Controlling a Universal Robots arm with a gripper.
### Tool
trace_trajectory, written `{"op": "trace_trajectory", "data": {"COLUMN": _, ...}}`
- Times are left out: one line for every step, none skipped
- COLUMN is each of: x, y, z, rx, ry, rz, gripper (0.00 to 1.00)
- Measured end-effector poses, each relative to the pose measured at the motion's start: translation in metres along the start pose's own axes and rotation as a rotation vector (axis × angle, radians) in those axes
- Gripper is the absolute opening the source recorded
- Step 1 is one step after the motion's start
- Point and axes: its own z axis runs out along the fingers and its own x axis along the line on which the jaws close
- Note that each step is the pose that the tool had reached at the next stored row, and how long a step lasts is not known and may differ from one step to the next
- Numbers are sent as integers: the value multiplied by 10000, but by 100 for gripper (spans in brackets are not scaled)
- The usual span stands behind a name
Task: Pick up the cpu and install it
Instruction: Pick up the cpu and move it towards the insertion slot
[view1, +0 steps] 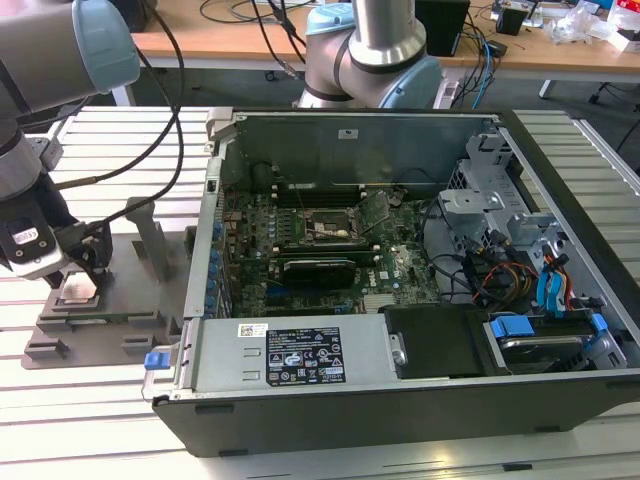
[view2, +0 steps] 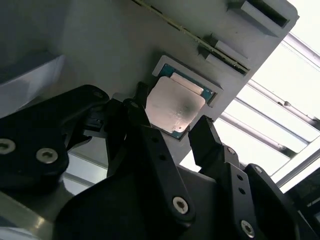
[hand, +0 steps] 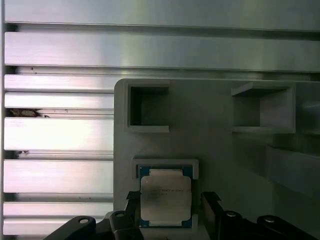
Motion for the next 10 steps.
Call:
{"op": "trace_trajectory", "data": {"x": 0, "y": 0, "z": 11, "rx": 9, "ry": 1, "rz": -63, "gripper": 60}}
{"op": "trace_trajectory", "data": {"x": -1, "y": 0, "z": 22, "rx": 16, "ry": 0, "rz": -120, "gripper": 60}}
{"op": "trace_trajectory", "data": {"x": 0, "y": 0, "z": 38, "rx": 40, "ry": 0, "rz": -221, "gripper": 60}}
{"op": "trace_trajectory", "data": {"x": 0, "y": 0, "z": 47, "rx": 51, "ry": 1, "rz": -272, "gripper": 60}}
{"op": "trace_trajectory", "data": {"x": 0, "y": 0, "z": 62, "rx": 55, "ry": 0, "rz": -295, "gripper": 60}}
{"op": "trace_trajectory", "data": {"x": 1, "y": 1, "z": 72, "rx": 55, "ry": 0, "rz": -296, "gripper": 60}}
{"op": "trace_trajectory", "data": {"x": 1, "y": 0, "z": 79, "rx": 55, "ry": 0, "rz": -296, "gripper": 60}}
{"op": "trace_trajectory", "data": {"x": 1, "y": 0, "z": 87, "rx": 55, "ry": 1, "rz": -296, "gripper": 60}}
{"op": "trace_trajectory", "data": {"x": 2, "y": 1, "z": 94, "rx": 56, "ry": 1, "rz": -296, "gripper": 60}}
{"op": "trace_trajectory", "data": {"x": 2, "y": 0, "z": 99, "rx": 56, "ry": 2, "rz": -296, "gripper": 60}}
